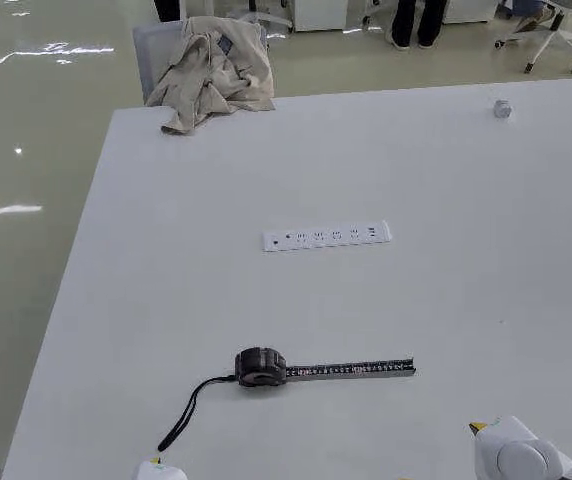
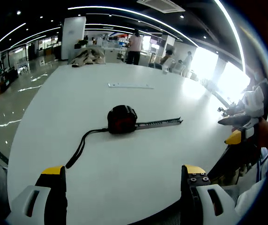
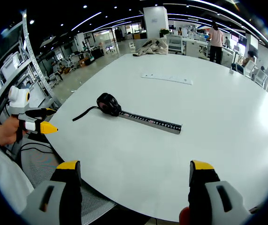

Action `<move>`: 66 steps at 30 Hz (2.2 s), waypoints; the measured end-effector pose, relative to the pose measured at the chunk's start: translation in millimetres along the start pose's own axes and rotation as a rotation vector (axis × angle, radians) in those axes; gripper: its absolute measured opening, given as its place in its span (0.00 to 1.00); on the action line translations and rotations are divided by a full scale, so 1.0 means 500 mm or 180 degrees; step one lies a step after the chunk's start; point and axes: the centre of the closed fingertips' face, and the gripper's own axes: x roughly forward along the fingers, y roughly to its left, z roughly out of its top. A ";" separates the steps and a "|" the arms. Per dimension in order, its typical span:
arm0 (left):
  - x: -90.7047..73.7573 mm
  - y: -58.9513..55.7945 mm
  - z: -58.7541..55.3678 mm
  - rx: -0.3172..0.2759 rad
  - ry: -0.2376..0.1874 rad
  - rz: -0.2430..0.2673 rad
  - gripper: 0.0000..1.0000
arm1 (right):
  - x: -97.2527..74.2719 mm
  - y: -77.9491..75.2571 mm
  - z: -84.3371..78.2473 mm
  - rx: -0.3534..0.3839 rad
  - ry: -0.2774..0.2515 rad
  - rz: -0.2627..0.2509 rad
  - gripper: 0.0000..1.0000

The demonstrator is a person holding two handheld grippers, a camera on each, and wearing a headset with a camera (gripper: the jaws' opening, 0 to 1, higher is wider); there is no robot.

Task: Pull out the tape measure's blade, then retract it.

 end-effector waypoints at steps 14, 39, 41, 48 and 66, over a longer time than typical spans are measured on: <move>-0.008 -0.006 0.001 0.0021 0.0005 0.0035 1.00 | -0.006 -0.002 -0.017 0.0046 0.0004 -0.0022 0.98; -0.021 -0.004 -0.001 -0.0045 -0.0027 0.0098 1.00 | -0.013 0.000 -0.017 0.0047 -0.0015 -0.0028 0.98; -0.022 -0.006 0.000 -0.0043 -0.0022 0.0094 1.00 | -0.012 -0.002 -0.018 0.0047 -0.0015 -0.0031 0.98; -0.020 -0.004 0.000 -0.0068 -0.0030 0.0105 1.00 | -0.012 -0.002 -0.016 0.0041 -0.0013 -0.0039 0.97; -0.018 -0.002 0.001 -0.0090 -0.0008 0.0129 1.00 | -0.012 -0.010 -0.006 0.0025 -0.0025 -0.0058 0.97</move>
